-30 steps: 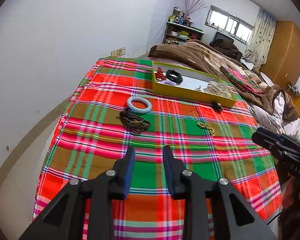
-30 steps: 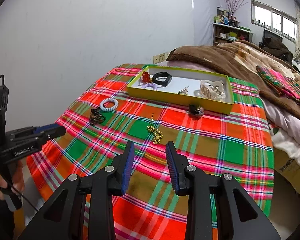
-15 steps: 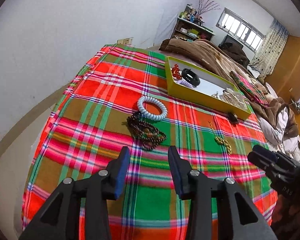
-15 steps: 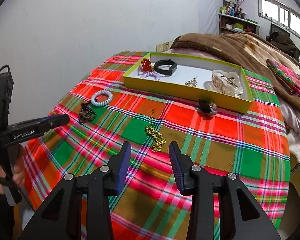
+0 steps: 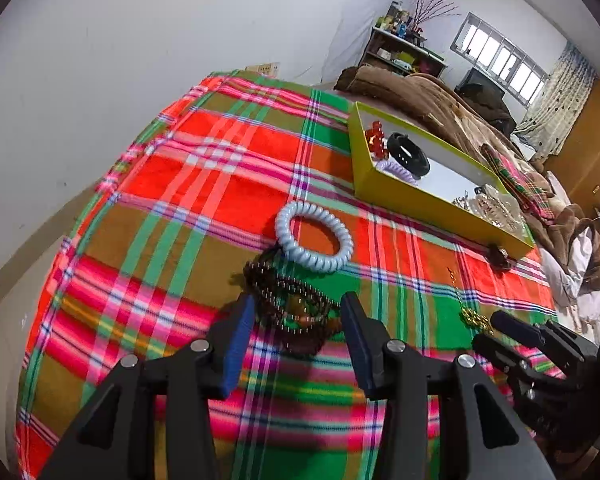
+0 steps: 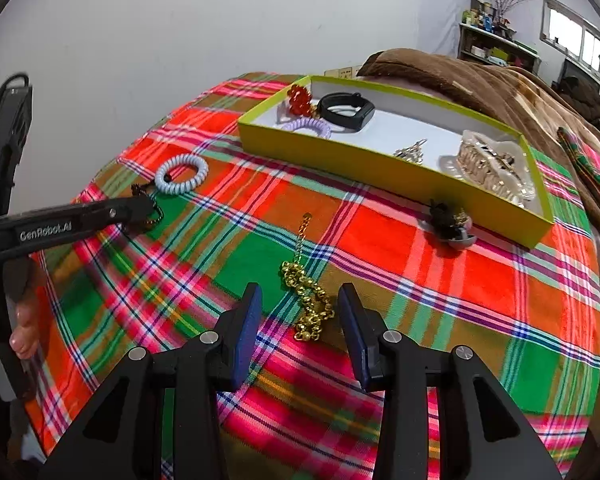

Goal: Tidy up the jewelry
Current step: 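Grasp the dark bead bracelet with the left tool while the right tool grasps the gold bead chain, then carry the bead bracelet and gold bead chain into the white box and open both tools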

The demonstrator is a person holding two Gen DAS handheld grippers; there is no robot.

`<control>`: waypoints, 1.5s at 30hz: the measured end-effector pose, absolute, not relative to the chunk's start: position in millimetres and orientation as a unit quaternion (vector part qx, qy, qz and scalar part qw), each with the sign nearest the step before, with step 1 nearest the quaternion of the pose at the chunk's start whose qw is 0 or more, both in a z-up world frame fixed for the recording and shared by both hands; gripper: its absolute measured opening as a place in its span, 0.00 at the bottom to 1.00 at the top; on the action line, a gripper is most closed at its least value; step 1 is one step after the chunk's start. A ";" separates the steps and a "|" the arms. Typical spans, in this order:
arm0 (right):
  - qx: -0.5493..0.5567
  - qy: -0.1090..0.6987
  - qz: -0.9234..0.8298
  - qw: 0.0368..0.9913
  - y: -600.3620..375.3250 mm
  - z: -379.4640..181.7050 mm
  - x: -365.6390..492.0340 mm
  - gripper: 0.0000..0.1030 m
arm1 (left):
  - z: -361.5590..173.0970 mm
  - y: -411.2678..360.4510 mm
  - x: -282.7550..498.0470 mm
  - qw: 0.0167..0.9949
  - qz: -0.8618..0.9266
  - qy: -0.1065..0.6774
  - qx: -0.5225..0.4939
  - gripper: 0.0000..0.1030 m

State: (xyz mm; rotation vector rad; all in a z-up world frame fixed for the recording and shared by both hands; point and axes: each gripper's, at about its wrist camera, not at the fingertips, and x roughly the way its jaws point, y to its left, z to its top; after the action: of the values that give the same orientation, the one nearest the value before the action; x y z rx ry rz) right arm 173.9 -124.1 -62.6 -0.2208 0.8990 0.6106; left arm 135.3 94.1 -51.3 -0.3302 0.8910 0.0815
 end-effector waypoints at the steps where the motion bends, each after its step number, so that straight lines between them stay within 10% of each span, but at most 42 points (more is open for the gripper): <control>1: -0.108 0.422 0.289 0.852 -123.4 -63.0 172.8 0.39 | -51.8 93.3 136.9 0.889 0.042 0.428 -0.155 0.45; 5: -0.115 0.418 0.284 0.855 -121.7 -64.0 170.8 0.39 | -52.1 87.8 140.3 0.894 0.057 0.425 -0.132 0.45; 12: -0.110 0.417 0.272 0.860 -125.7 -63.8 171.7 0.08 | -53.2 71.2 139.8 0.899 0.092 0.423 -0.070 0.40; 25: -0.083 0.417 0.278 0.861 -139.3 -53.3 160.5 0.08 | -46.7 75.8 121.9 0.902 0.095 0.416 -0.069 0.06; 45: -0.040 0.367 0.293 0.882 -166.2 4.9 148.1 0.08 | 7.0 69.4 82.9 0.924 0.001 0.365 -0.111 0.06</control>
State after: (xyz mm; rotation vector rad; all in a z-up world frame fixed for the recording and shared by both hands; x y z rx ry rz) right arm 148.1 -166.2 4.9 -0.0834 0.7637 0.6101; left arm 82.9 69.4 7.0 -0.2271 0.7499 0.0022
